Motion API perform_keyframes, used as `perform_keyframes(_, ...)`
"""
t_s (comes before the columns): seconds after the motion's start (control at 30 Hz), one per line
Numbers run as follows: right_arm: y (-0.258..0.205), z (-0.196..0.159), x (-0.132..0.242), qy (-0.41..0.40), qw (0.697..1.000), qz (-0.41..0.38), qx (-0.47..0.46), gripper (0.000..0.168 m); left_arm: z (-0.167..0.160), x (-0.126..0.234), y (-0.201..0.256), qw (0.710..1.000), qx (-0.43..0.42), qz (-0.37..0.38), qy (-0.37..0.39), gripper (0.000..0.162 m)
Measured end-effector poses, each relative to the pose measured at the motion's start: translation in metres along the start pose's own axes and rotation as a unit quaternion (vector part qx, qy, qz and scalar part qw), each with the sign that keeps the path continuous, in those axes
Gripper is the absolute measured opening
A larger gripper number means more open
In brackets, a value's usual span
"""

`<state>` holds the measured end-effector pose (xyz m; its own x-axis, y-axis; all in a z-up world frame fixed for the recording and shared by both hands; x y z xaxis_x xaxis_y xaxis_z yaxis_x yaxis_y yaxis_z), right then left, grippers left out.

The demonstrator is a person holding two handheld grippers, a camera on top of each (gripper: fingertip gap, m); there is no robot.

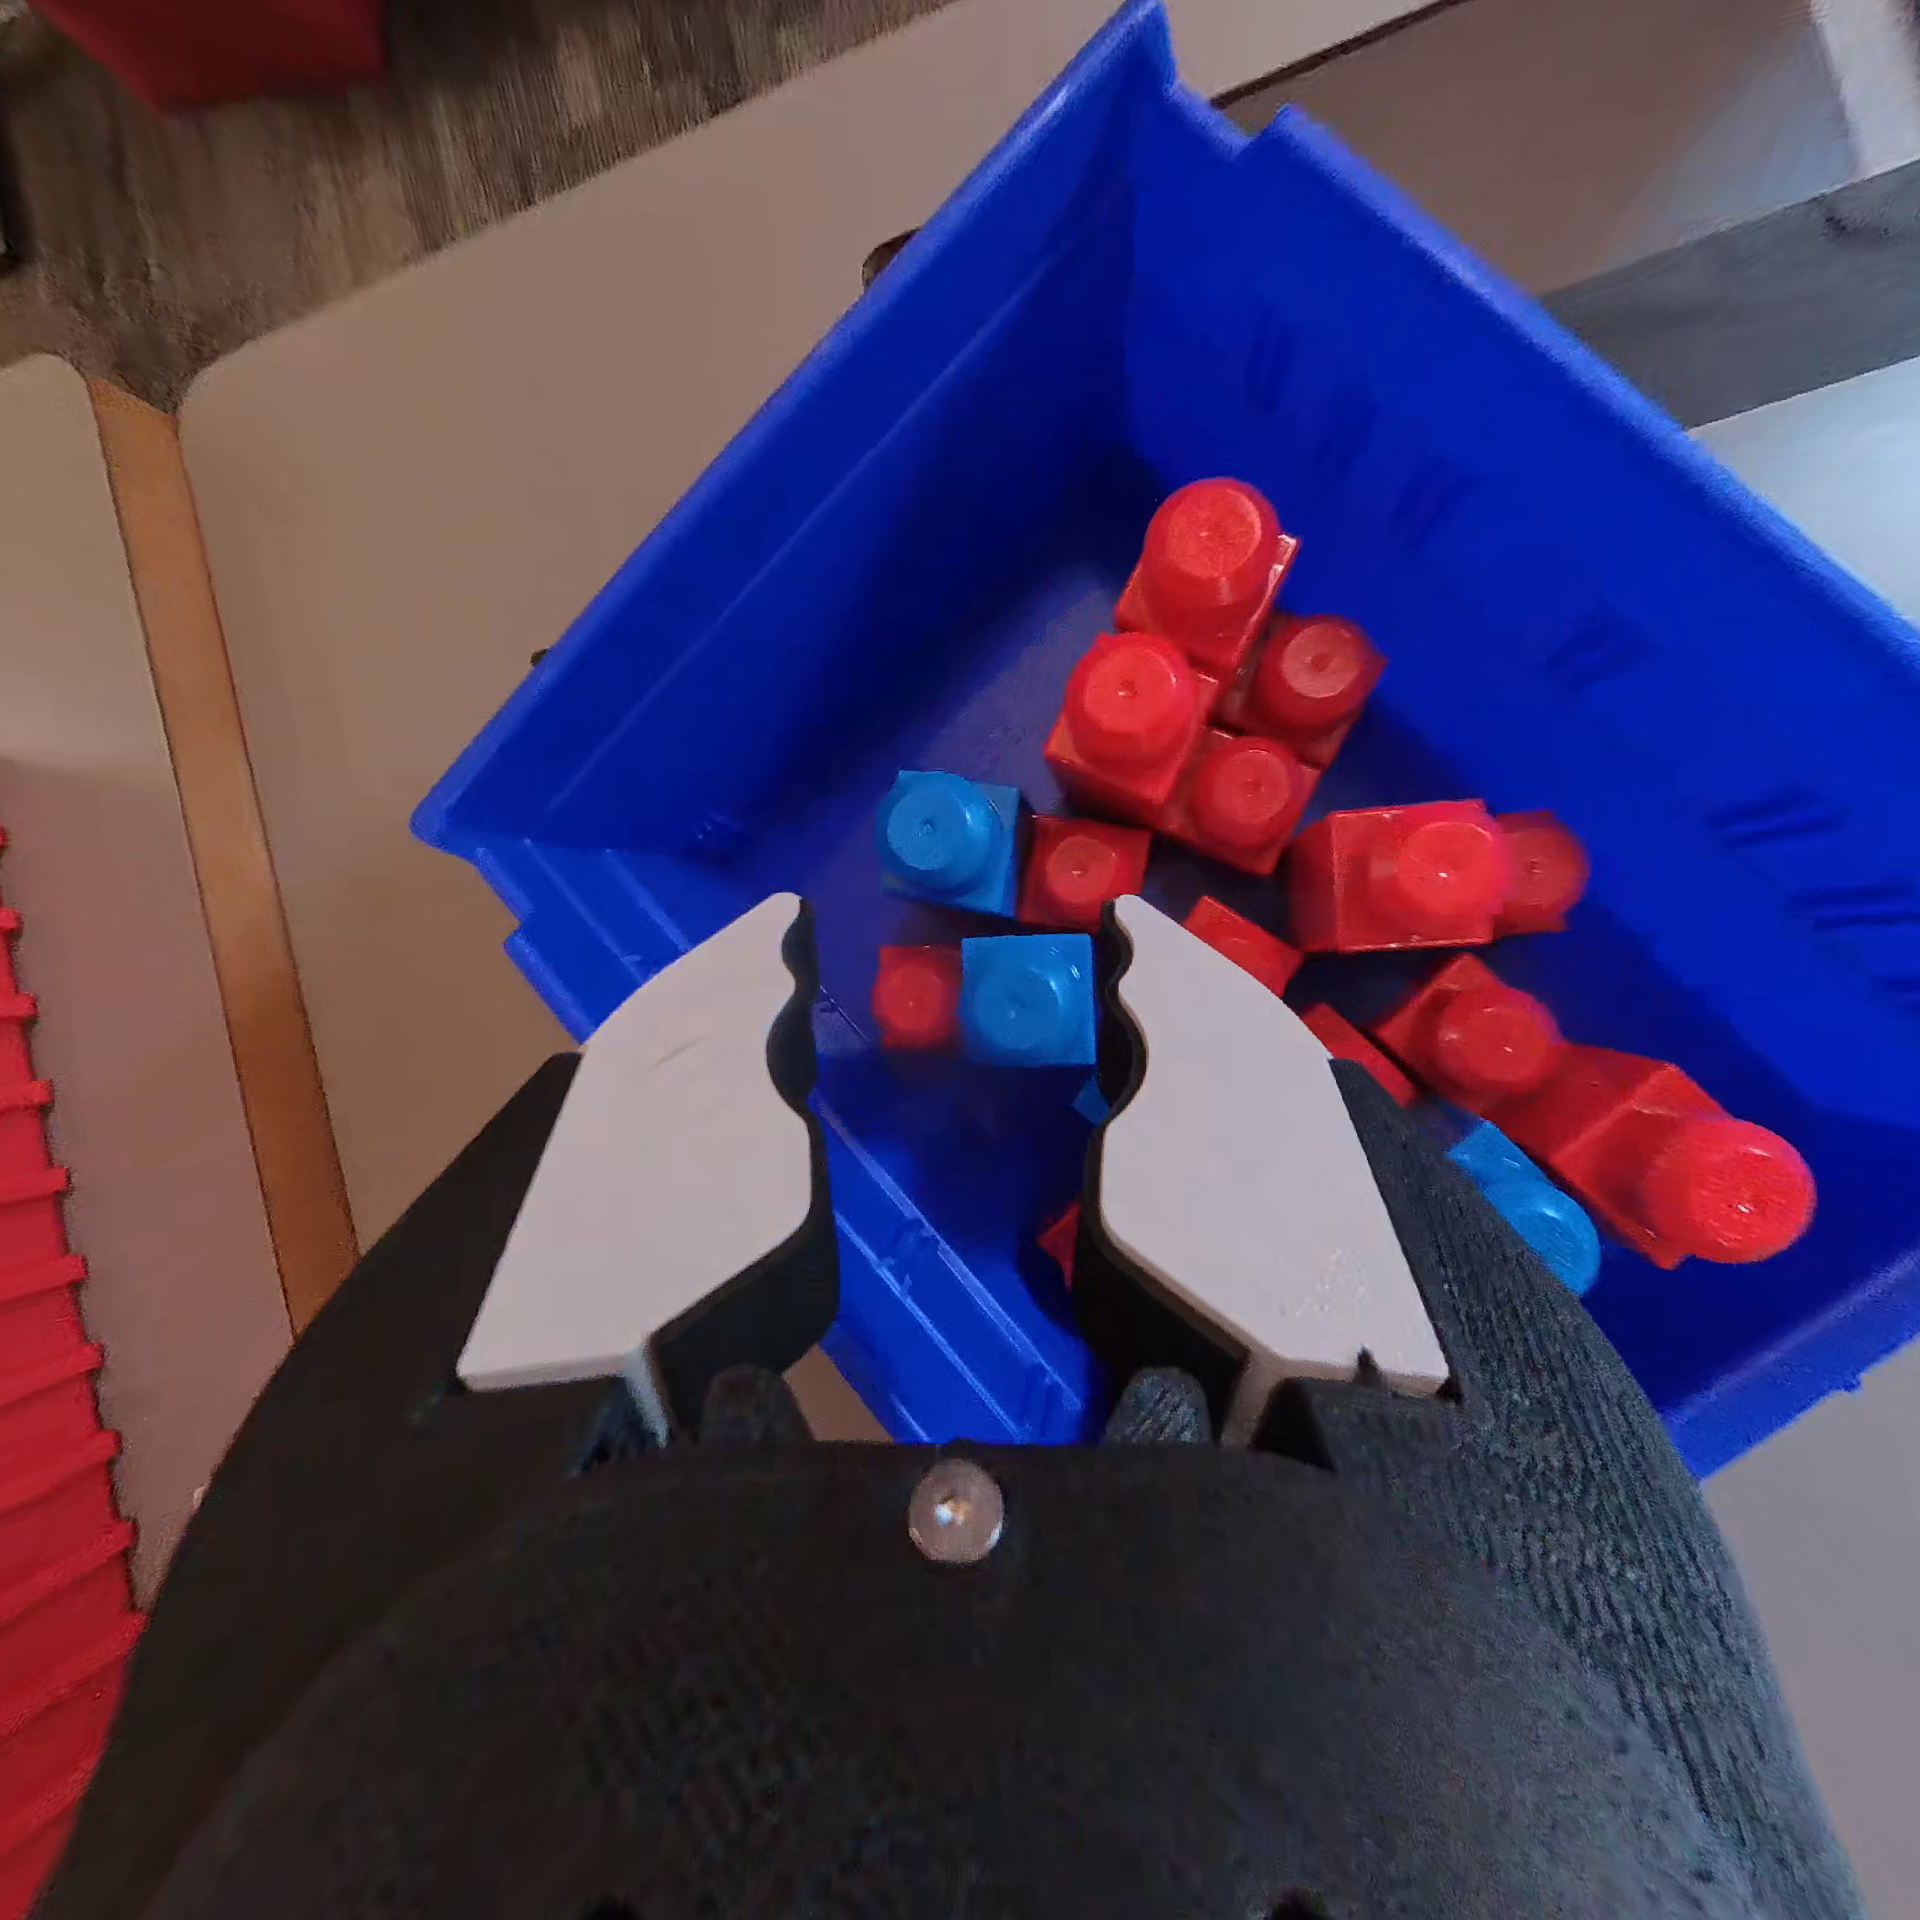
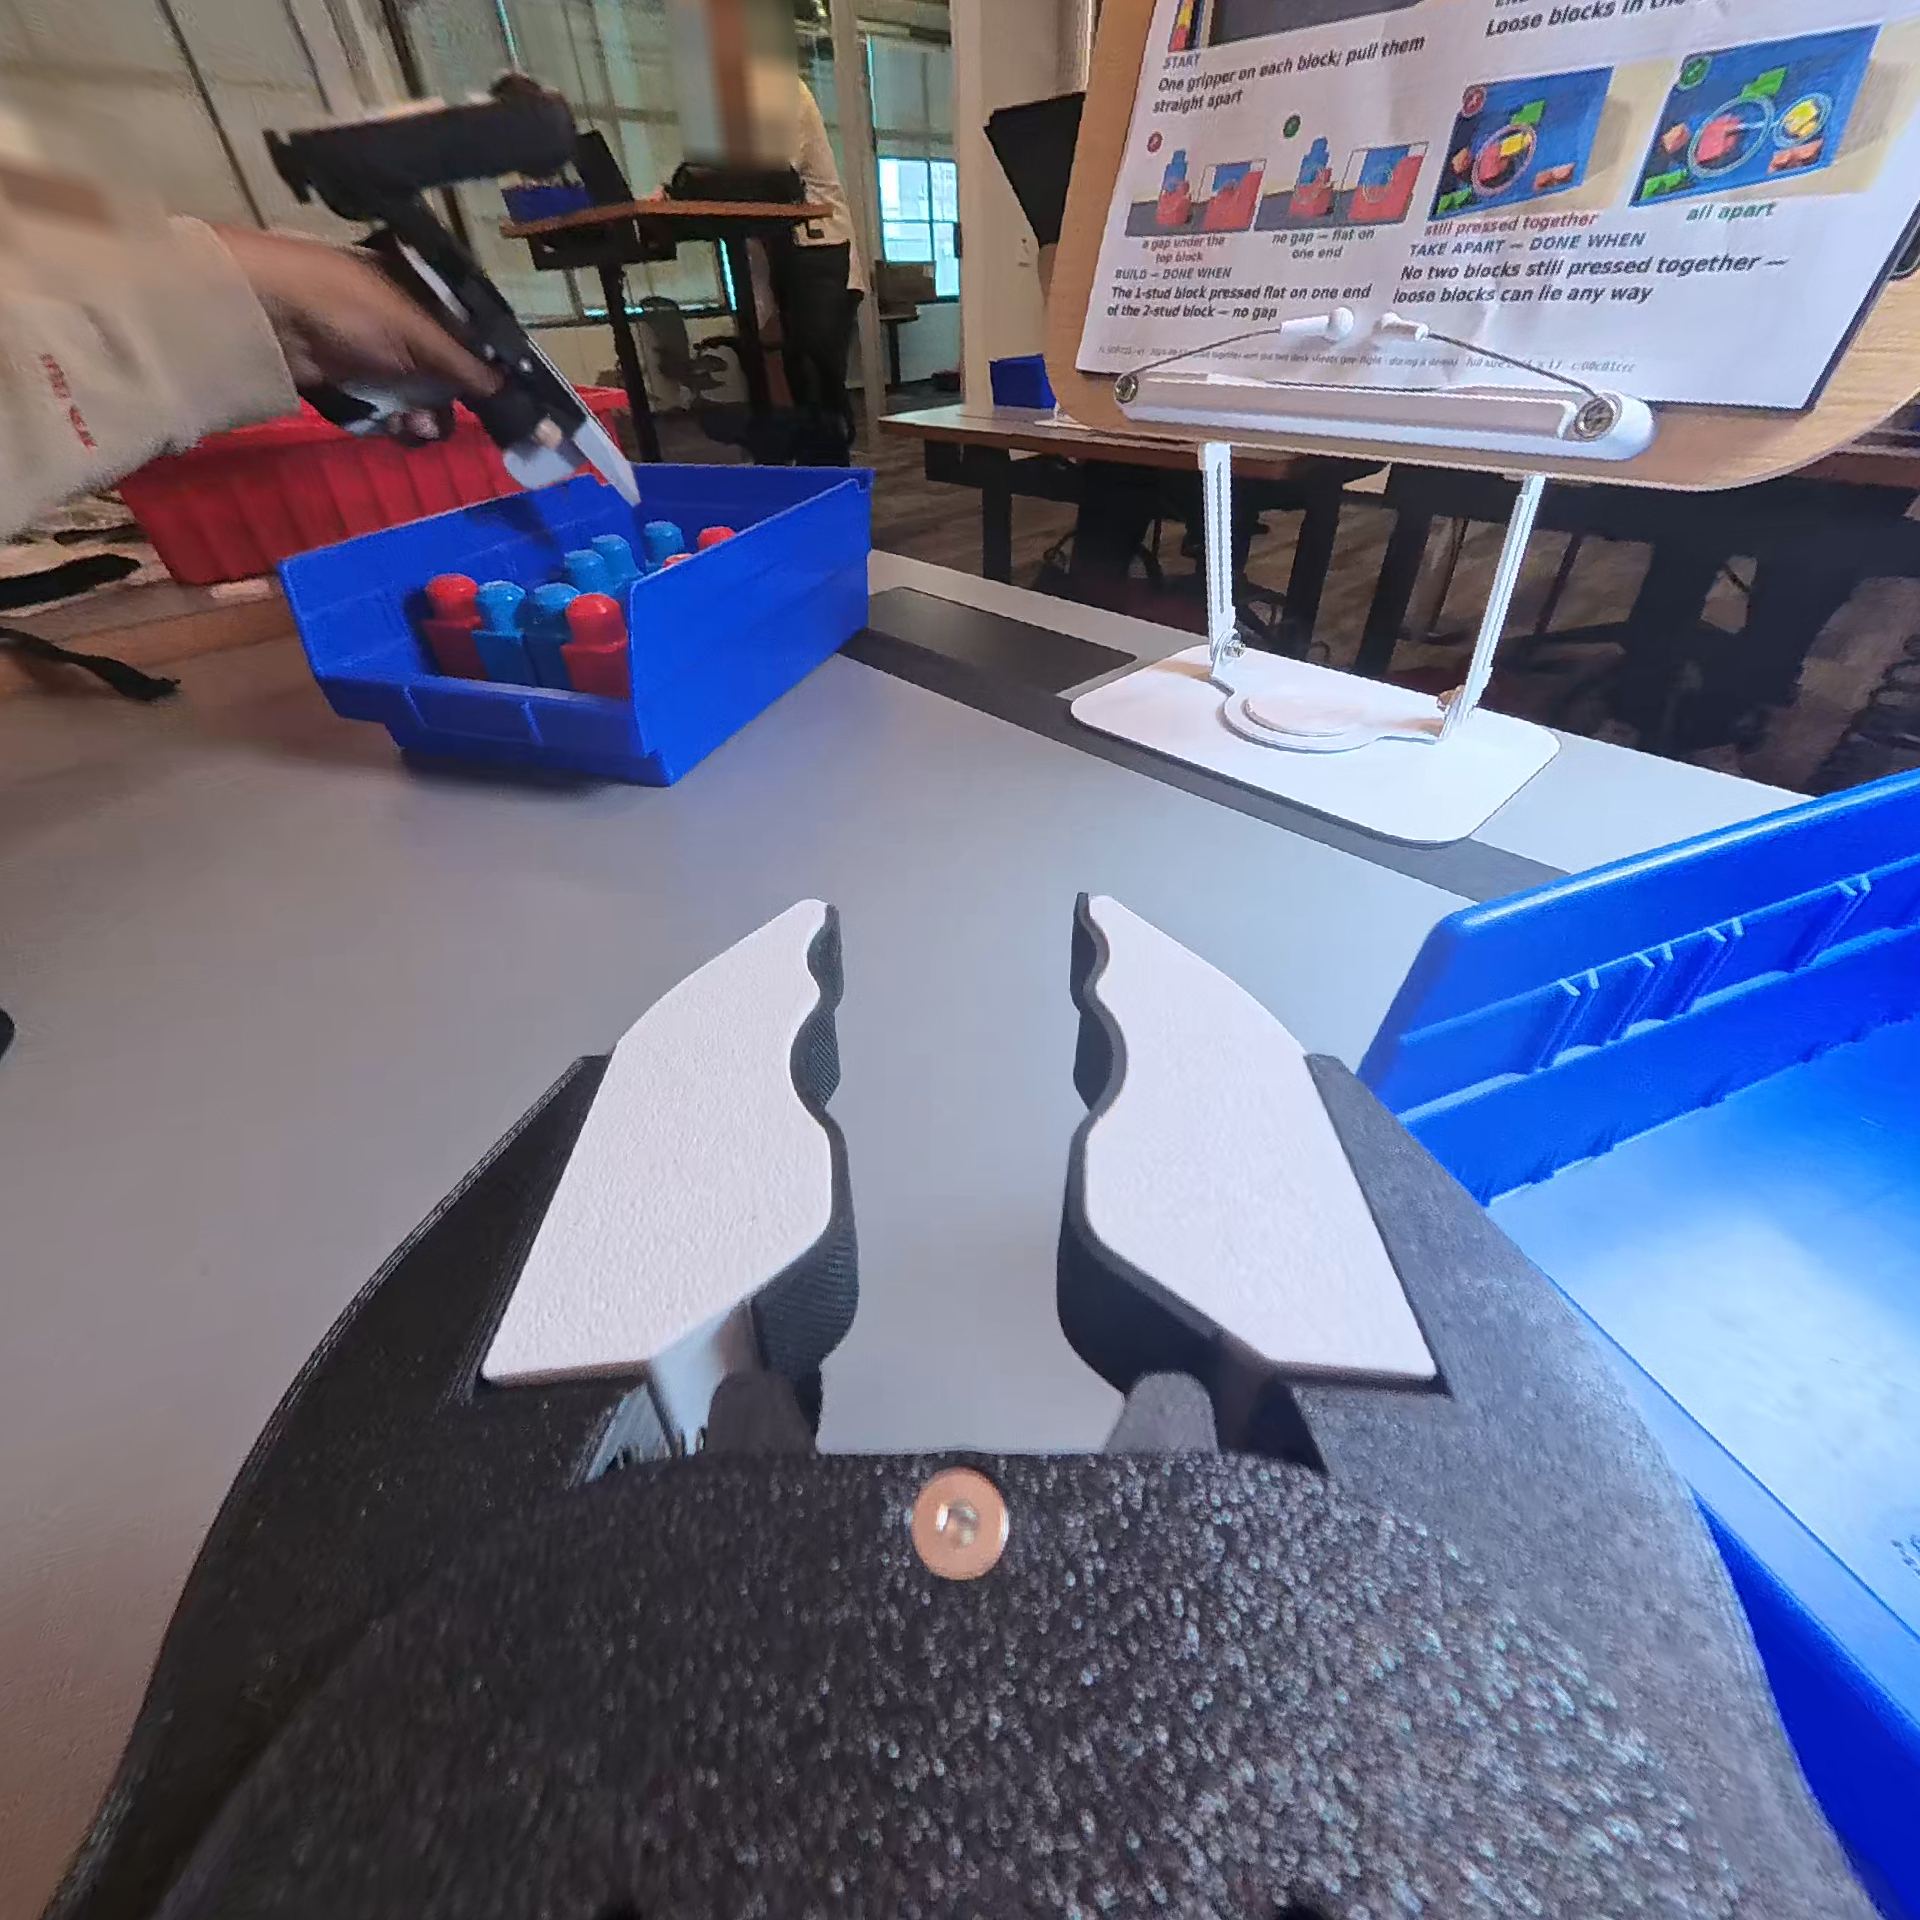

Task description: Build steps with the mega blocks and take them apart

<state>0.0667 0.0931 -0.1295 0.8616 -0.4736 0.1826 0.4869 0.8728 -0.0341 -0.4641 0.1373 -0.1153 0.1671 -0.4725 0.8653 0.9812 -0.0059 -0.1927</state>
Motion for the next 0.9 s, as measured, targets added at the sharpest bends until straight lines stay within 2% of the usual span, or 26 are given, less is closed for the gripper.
perform_keyframes(0.37,-0.001,-0.010,-0.003,-0.018,1.000,-0.014,0.008,0.039,-0.002,-0.056,-0.001,0.997,-0.010,-0.008,-0.074,0.055)
perform_keyframes(0.53,-0.001,-0.014,-0.006,-0.027,1.000,-0.012,0.007,0.038,-0.007,-0.063,0.002,0.996,-0.025,-0.011,-0.081,0.038)
perform_keyframes(0.7,-0.002,-0.016,-0.006,-0.029,0.999,-0.011,0.010,0.037,0.002,-0.044,-0.005,0.998,-0.045,0.016,-0.042,0.035)
perform_keyframes(0.9,-0.004,-0.015,-0.006,-0.027,1.000,-0.007,0.013,0.037,0.026,0.010,-0.005,0.995,-0.069,0.041,0.058,0.035)
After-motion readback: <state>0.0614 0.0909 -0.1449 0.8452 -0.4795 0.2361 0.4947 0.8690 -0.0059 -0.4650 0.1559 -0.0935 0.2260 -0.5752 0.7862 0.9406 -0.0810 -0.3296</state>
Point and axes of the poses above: each gripper's, where its closed fingertips meet, x back along the fingers, z out of its top, y = z × x across the jaws, the point moved 3 cm from there along x, back along the fingers, and after that the axes turned 4 degrees about -y, right-handed, at the moved point
